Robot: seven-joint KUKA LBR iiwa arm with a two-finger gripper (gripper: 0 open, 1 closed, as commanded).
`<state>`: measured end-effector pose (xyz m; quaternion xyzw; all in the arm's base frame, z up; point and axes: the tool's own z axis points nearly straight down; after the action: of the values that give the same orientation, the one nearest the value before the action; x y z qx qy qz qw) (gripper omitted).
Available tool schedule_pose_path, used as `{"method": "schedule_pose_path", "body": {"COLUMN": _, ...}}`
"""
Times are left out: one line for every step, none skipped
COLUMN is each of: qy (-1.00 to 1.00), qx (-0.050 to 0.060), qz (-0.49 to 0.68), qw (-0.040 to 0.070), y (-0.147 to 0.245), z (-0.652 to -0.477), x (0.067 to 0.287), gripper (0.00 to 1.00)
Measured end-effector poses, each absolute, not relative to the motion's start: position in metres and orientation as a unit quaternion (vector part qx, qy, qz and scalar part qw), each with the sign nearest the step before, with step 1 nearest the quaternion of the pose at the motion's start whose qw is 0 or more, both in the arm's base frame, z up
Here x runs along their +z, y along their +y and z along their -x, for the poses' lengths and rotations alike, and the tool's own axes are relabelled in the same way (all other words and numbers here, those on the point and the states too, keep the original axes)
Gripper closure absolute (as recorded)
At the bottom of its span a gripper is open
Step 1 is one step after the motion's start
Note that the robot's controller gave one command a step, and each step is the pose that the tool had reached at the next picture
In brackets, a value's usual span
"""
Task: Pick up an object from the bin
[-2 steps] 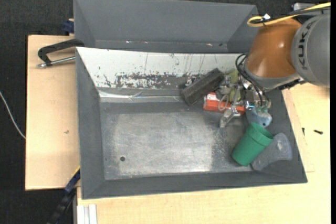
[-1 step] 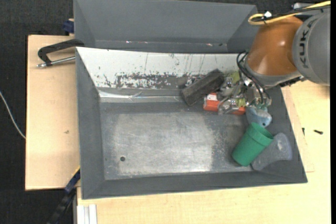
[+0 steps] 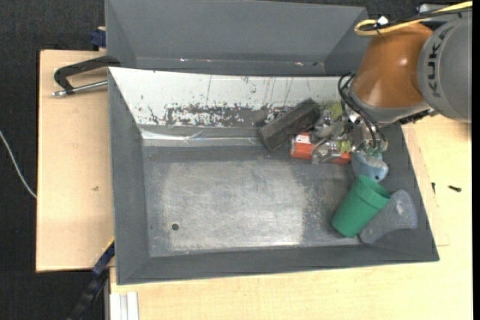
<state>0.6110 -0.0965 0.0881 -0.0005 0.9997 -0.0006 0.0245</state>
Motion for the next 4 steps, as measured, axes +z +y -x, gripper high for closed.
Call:
{"method": "schedule_pose_path", "body": {"qy": 1.0, "qx": -0.001, "qz": 0.0, "qw": 0.025, "y": -0.0966, "z": -0.611, "x": 0.0881, "gripper": 1.0}}
{"method": "schedule_pose_path", "body": {"qy": 1.0, "qx": -0.001, "qz": 0.0, "qw": 0.024, "y": -0.0966, "z": -0.611, "x": 0.0881, "gripper": 1.0}}
{"method": "schedule_pose_path", "body": {"qy": 1.0, "qx": -0.001, "qz": 0.0, "qw": 0.024, "y": -0.0966, "z": -0.611, "x": 0.0881, "gripper": 1.0}}
{"method": "schedule_pose_path", "body": {"qy": 1.0, "qx": -0.001, "qz": 0.0, "qw": 0.024, "y": -0.0966, "z": -0.611, "x": 0.0881, "gripper": 1.0}}
